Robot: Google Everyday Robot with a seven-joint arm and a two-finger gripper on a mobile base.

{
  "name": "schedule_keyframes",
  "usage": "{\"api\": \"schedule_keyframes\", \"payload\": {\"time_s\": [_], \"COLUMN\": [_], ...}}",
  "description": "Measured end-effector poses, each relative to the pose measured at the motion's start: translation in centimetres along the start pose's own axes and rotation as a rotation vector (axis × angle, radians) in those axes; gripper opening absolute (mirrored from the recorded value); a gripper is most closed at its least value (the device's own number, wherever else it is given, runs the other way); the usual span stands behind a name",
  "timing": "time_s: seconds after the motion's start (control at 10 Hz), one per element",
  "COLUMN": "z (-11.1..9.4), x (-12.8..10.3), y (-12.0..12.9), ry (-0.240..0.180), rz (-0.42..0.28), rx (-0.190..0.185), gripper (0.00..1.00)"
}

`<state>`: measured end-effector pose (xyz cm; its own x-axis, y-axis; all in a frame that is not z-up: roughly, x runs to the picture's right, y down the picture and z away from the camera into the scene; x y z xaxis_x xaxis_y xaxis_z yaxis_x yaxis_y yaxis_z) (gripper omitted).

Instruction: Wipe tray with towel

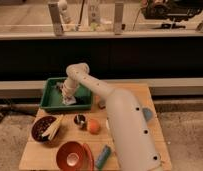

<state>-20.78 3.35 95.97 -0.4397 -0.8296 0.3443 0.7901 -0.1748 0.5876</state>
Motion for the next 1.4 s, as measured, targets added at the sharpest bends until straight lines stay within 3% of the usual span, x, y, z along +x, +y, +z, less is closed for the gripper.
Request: {"api": "schedule_keyframes", "payload": {"time_s": [0.5, 0.7, 1.0, 1.4], "z": [-3.8, -5.0, -5.2, -2.7], "x": [-3.0, -2.5, 0.8, 5.7], "y": [6.3, 8.1, 8.3, 7.8], "ry": [0.044, 0.061, 0.092, 0.101], "rz": [0.115, 0.128, 0.113, 0.091], "rx": [-0.075, -0.097, -0.104, -0.087], "gripper": [0.00, 0.00, 0.00, 0.00]}}
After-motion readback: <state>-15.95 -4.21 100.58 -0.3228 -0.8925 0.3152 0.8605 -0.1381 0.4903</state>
